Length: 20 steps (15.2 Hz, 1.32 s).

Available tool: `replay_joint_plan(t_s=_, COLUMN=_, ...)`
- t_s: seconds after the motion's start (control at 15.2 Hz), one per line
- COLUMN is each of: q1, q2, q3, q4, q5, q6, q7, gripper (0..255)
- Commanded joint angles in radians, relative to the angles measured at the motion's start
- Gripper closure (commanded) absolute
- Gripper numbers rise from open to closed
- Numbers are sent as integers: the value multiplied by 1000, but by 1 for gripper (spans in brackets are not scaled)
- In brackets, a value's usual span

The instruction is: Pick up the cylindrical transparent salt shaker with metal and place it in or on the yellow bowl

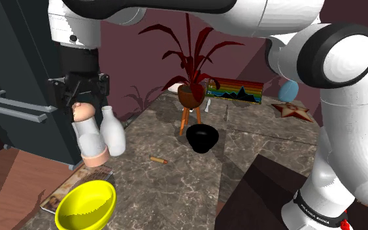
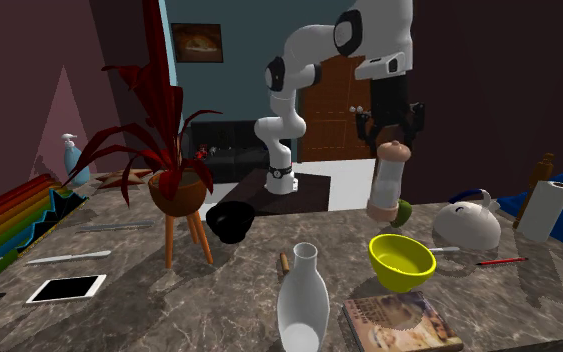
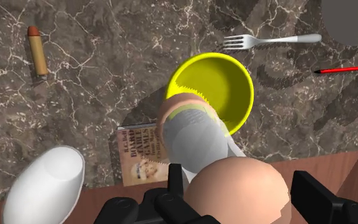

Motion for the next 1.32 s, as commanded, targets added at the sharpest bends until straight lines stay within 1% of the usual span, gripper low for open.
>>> replay_joint_plan(t_s=0.0, q1=47, q2=50, q3=8, q4=95, q5=-21, q6=-40, q7=50, gripper=255)
replay_joint_plan(t_s=0.26, q1=141, q2=175, q3=11, q4=327, q5=-60, q6=-139, q7=123, gripper=255)
replay_joint_plan(t_s=0.4, q1=129, q2=142, q3=13, q4=242, q5=-53, q6=-88, q7=120, gripper=255)
replay_joint_plan(t_s=0.66, q1=113, q2=101, q3=15, q4=118, q5=-44, q6=-6, q7=115, gripper=255)
replay_joint_plan(t_s=1.25, q1=94, q2=57, q3=16, q4=-75, q5=-34, q6=143, q7=103, gripper=255)
